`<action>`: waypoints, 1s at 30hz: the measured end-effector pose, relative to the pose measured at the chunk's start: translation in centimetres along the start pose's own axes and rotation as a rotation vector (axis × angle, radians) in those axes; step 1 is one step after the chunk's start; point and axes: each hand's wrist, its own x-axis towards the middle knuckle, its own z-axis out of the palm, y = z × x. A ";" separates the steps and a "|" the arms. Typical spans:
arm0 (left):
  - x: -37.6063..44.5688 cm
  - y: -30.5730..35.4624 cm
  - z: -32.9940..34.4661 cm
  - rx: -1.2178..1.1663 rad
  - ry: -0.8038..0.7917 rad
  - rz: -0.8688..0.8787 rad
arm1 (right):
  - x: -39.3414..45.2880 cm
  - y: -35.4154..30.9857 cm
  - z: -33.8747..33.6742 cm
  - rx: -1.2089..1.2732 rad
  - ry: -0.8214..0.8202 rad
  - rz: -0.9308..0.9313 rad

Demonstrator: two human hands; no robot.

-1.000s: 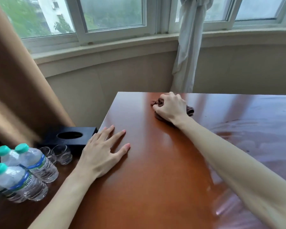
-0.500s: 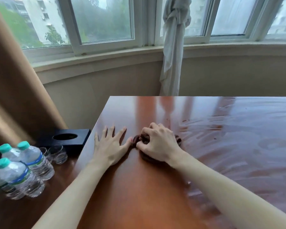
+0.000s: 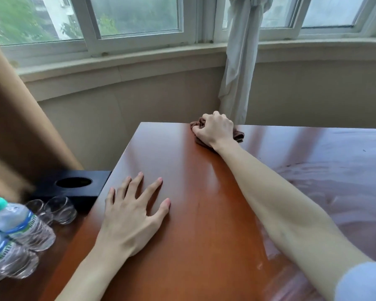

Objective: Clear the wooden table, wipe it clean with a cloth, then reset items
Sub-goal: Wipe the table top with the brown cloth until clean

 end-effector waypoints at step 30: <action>0.2 -0.2 0.2 -0.031 0.050 0.022 | 3.7 4.4 -0.3 -0.024 -0.003 0.014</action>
